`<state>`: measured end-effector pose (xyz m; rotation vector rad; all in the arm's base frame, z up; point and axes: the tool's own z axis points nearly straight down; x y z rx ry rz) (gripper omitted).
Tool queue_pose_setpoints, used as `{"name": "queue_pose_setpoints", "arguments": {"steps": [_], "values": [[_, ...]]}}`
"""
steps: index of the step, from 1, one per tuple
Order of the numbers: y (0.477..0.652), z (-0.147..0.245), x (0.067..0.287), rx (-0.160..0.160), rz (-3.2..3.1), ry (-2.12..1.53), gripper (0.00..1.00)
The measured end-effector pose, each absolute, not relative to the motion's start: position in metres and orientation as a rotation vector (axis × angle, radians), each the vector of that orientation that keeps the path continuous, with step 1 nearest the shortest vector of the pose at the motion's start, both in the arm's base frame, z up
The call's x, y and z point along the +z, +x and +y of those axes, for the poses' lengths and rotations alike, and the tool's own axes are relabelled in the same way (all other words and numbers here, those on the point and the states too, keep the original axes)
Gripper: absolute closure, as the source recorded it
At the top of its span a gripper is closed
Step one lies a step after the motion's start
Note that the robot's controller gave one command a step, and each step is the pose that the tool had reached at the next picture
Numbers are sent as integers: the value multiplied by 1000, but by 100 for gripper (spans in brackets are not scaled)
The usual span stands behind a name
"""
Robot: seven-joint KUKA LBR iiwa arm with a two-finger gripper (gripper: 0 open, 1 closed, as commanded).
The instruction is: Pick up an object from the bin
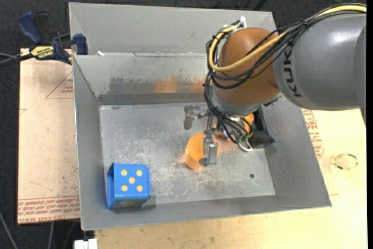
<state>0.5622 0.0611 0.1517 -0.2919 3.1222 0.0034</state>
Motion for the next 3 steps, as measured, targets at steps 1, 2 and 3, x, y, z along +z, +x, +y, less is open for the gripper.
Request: {"name": "queue_pose_setpoints", "arguments": {"steps": [1, 2, 3], "values": [[556, 47, 129, 3, 3141, -112, 0], [555, 11, 88, 4, 2999, -903, 100], [556, 8, 86, 5, 2994, -910, 100]]}}
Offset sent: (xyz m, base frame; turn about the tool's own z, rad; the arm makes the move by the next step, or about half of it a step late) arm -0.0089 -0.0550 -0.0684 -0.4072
